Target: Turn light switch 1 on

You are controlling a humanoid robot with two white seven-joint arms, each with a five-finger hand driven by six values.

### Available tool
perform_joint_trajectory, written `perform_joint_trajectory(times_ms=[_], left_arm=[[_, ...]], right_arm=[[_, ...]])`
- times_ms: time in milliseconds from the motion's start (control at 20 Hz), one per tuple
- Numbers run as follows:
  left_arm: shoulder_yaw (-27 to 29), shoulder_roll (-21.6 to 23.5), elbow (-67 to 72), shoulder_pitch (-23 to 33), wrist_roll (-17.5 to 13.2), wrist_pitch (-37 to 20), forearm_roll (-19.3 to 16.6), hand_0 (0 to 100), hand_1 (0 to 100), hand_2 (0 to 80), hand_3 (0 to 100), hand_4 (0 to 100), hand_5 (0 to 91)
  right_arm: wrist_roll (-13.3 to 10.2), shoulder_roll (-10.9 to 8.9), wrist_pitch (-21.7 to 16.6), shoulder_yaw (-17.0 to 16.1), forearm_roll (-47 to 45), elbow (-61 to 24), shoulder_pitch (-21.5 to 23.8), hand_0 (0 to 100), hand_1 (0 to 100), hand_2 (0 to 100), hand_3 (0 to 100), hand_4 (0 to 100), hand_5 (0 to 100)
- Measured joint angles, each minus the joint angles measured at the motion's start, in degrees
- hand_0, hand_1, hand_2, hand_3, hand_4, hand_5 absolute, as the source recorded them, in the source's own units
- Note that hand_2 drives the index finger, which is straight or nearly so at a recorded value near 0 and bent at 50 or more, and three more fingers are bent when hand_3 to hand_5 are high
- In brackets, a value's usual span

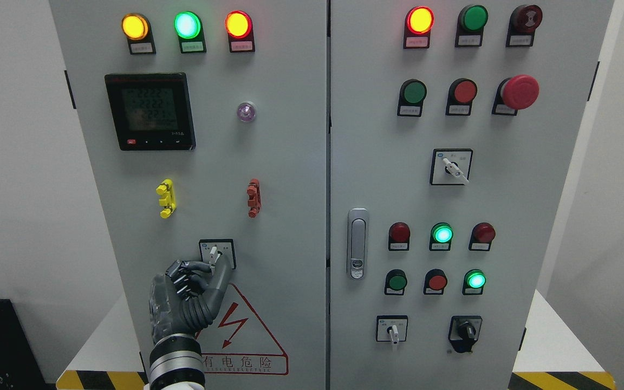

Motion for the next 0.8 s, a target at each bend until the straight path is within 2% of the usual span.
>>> perform_joint_trajectory(times_ms=[802], left_arm=[[0.0, 0.0, 0.0, -0.1, 0.0, 0.0, -0.1, 26, 66, 63.1, 94, 93, 82.4]], right_arm=[[0.0, 0.0, 0.0, 0.0, 0.0, 0.0, 0.0, 0, 0, 0, 0, 0, 0]])
